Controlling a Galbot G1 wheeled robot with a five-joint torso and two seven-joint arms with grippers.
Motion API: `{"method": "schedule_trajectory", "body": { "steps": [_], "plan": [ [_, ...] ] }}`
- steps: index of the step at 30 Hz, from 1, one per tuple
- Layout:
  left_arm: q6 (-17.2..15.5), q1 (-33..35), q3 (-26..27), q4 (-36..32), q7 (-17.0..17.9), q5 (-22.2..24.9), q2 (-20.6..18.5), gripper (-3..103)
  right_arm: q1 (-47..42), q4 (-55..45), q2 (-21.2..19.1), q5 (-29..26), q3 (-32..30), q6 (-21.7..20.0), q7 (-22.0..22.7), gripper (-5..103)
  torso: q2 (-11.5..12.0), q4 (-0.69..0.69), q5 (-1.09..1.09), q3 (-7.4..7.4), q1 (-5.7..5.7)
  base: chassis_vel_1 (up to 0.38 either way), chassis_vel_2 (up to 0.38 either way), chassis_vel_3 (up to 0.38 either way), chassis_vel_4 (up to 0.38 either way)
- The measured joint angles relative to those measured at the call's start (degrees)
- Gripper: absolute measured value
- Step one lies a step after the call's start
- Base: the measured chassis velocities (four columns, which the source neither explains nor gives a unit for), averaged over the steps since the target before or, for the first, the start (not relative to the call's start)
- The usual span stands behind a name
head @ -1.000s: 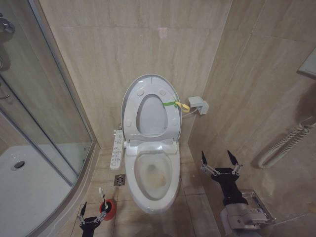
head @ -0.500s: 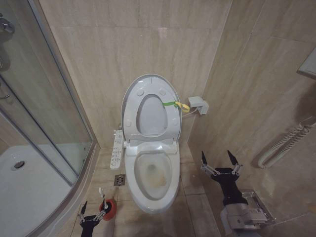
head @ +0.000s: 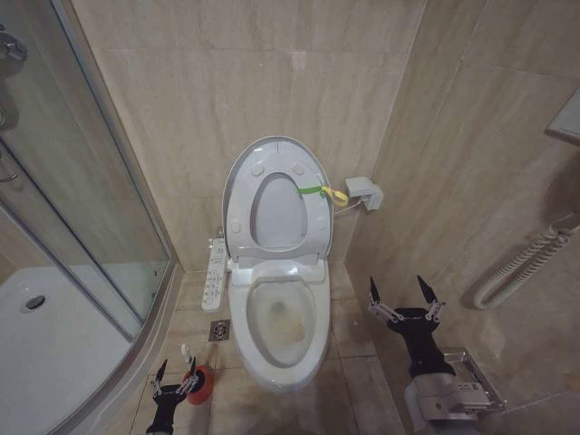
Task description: Open the toilet lid, clean the toilet bowl with a toilet brush, close the toilet lid, and flush.
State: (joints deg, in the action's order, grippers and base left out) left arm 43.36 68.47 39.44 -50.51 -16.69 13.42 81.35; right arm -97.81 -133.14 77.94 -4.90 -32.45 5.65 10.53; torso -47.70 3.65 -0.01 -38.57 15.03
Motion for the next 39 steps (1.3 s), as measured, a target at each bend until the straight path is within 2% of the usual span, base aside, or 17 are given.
{"method": "schedule_trajectory", "body": {
  "steps": [13, 28, 29, 31, 34, 35, 39],
  "plan": [
    [1.60, -5.17, -0.11, 4.90, -1.66, -0.41, -0.95, 89, 0.00, 0.00, 0.00, 0.00, 0.00, 0.00, 0.00, 100, 0.00, 0.00, 0.00, 0.00, 0.00, 0.000, 0.000, 0.000, 0.000],
    [2.73, -6.64, -0.10, 7.46, -2.14, -1.26, -0.47, 89, 0.00, 0.00, 0.00, 0.00, 0.00, 0.00, 0.00, 100, 0.00, 0.00, 0.00, 0.00, 0.00, 0.000, 0.000, 0.000, 0.000],
    [2.89, -6.75, -0.05, 7.68, -2.20, -1.26, -0.50, 85, 0.00, 0.00, 0.00, 0.00, 0.00, 0.00, 0.00, 100, 0.00, 0.00, 0.00, 0.00, 0.00, 0.000, 0.000, 0.000, 0.000],
    [3.05, -6.91, 0.06, 7.96, -2.41, -1.24, -0.57, 85, 0.00, 0.00, 0.00, 0.00, 0.00, 0.00, 0.00, 100, 0.00, 0.00, 0.00, 0.00, 0.00, 0.000, 0.000, 0.000, 0.000],
    [3.30, -7.16, 0.36, 8.55, -4.01, -1.09, -0.79, 85, 0.00, 0.00, 0.00, 0.00, 0.00, 0.00, 0.00, 100, 0.00, 0.00, 0.01, 0.00, 0.00, 0.000, 0.000, 0.000, 0.000],
    [3.32, -7.15, 0.38, 8.60, -4.31, -1.02, -0.80, 60, 0.00, 0.00, 0.00, 0.00, 0.00, 0.00, 0.00, 100, 0.00, -0.01, 0.00, 0.00, 0.00, 0.000, 0.000, 0.000, 0.000],
    [3.35, -7.07, 0.40, 8.60, -4.77, -0.80, -0.68, 60, 0.00, 0.00, 0.00, 0.00, 0.00, 0.00, 0.00, 100, 0.00, -0.01, 0.01, 0.00, 0.00, 0.000, 0.000, 0.000, 0.000]
  ]
}}
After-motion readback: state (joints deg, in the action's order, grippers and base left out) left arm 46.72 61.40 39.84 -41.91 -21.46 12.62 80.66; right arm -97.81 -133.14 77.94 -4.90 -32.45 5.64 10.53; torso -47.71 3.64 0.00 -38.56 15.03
